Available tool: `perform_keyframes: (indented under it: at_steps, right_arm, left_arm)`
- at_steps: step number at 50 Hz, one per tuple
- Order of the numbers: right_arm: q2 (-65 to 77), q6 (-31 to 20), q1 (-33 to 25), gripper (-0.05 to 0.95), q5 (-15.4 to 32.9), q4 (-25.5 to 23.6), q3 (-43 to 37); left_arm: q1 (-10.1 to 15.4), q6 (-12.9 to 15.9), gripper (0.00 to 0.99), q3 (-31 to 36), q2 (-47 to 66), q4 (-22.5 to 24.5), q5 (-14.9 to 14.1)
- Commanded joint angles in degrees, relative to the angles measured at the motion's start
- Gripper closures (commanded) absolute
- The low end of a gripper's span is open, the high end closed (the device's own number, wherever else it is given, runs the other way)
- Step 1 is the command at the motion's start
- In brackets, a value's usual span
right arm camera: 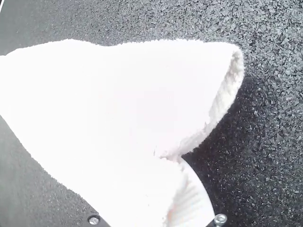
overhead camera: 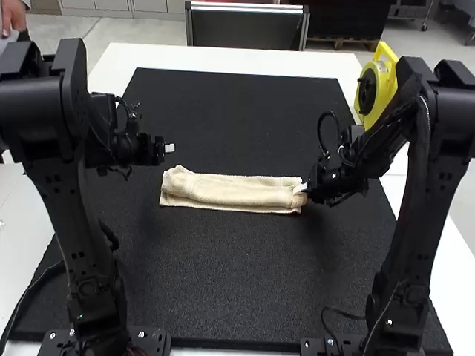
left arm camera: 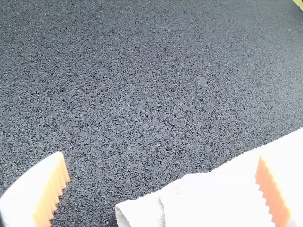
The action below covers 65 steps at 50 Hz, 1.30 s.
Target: Fold the towel.
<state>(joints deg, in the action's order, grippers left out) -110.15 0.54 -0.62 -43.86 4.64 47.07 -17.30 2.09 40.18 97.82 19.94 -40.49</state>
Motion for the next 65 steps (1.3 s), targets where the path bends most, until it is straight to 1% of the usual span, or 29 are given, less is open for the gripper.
perform_keyframes:
  at_steps: [1,16,32,49,65]
  right_arm:
    - [0.81,1.40,-0.08,0.91,0.53,0.19,0.92]
    - [4.94,4.56,0.01,0.92,0.61,0.01,1.89]
    - [8.72,5.62,0.62,0.92,0.53,-1.66,2.33]
    - [12.06,9.04,5.98,0.92,0.17,-1.74,3.64]
    - [12.15,10.19,12.05,0.92,-0.88,-1.74,5.49]
  left_arm:
    - [-0.19,-0.15,0.067,0.16,-1.67,0.53,-0.38]
    - [-0.28,-0.07,0.067,0.07,-1.40,0.53,-0.38]
    - [-0.28,-0.42,0.067,-0.55,-1.23,1.59,-0.29]
    - [-0.28,-0.42,0.067,-0.72,-1.05,1.76,-0.20]
    - [-0.28,-0.51,0.067,-0.81,-0.53,1.94,-0.20]
